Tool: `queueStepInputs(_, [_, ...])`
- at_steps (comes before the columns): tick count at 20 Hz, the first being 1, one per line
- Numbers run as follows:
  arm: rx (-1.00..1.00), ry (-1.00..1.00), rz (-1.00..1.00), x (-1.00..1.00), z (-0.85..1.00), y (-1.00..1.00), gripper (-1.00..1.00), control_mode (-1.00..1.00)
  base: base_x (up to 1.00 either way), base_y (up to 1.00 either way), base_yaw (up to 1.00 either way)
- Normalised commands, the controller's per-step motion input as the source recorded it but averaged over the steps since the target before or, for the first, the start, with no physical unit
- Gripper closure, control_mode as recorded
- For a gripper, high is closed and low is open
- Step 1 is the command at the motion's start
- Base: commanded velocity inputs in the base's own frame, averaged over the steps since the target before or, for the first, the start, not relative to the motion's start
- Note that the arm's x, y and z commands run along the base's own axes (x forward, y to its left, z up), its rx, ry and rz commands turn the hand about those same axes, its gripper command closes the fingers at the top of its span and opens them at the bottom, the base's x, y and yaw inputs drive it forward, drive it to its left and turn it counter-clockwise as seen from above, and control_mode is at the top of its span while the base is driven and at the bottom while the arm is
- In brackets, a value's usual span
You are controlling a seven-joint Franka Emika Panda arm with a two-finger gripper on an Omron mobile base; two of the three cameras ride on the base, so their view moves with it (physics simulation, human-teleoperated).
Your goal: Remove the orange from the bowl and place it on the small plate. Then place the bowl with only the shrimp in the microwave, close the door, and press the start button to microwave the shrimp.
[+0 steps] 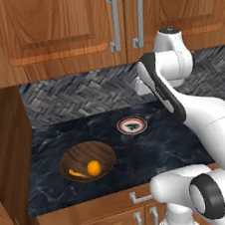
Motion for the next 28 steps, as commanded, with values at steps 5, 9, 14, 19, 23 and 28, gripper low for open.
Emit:
queueStepInputs(5, [-0.03,0.00,0.00,-0.25,-0.15,0.41,-1.00,-1.00,0.00,0.00,0.00])
queueStepInputs(9, [-0.15,0.00,0.00,-0.46,-0.44,1.00,-1.00,-1.00,0.00,0.00,0.00])
queueStepInputs(14, [-0.21,0.03,0.00,-0.10,-0.52,1.00,-1.00,-1.00,0.00,0.00,0.00])
queueStepInputs(19, [-0.11,0.04,0.00,0.03,-0.21,0.92,-1.00,-1.00,0.00,0.00,0.00])
queueStepInputs(23, [-0.02,0.02,0.00,0.10,-0.27,0.58,-1.00,-1.00,0.00,0.00,0.00])
queueStepInputs(28, [0.00,0.00,0.00,0.02,-0.75,0.39,-1.00,-1.00,0.00,0.00,0.00])
